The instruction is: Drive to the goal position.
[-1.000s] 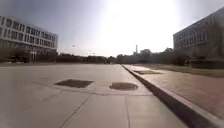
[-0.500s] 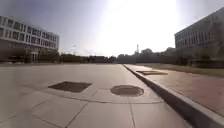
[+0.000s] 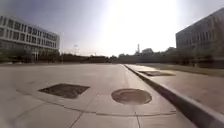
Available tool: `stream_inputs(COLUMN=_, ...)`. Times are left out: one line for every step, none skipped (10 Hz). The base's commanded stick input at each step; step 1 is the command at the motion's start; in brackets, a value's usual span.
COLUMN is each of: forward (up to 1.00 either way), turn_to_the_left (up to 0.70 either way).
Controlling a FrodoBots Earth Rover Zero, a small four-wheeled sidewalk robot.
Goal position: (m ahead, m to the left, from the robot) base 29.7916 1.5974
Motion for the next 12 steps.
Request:
stream_inputs(forward=0.7, turn_to_the_left=0.0)
stream_inputs(forward=0.7, turn_to_the_left=0.0)
stream_inputs(forward=0.7, turn_to_the_left=0.0)
stream_inputs(forward=0.7, turn_to_the_left=0.0)
stream_inputs(forward=0.7, turn_to_the_left=0.0)
stream_inputs(forward=0.7, turn_to_the_left=0.0)
stream_inputs(forward=0.7, turn_to_the_left=0.0)
stream_inputs(forward=0.7, turn_to_the_left=-0.1)
stream_inputs(forward=0.7, turn_to_the_left=-0.33)
stream_inputs(forward=0.7, turn_to_the_left=-0.35)
stream_inputs(forward=0.7, turn_to_the_left=-0.35)
stream_inputs(forward=0.7, turn_to_the_left=-0.34)
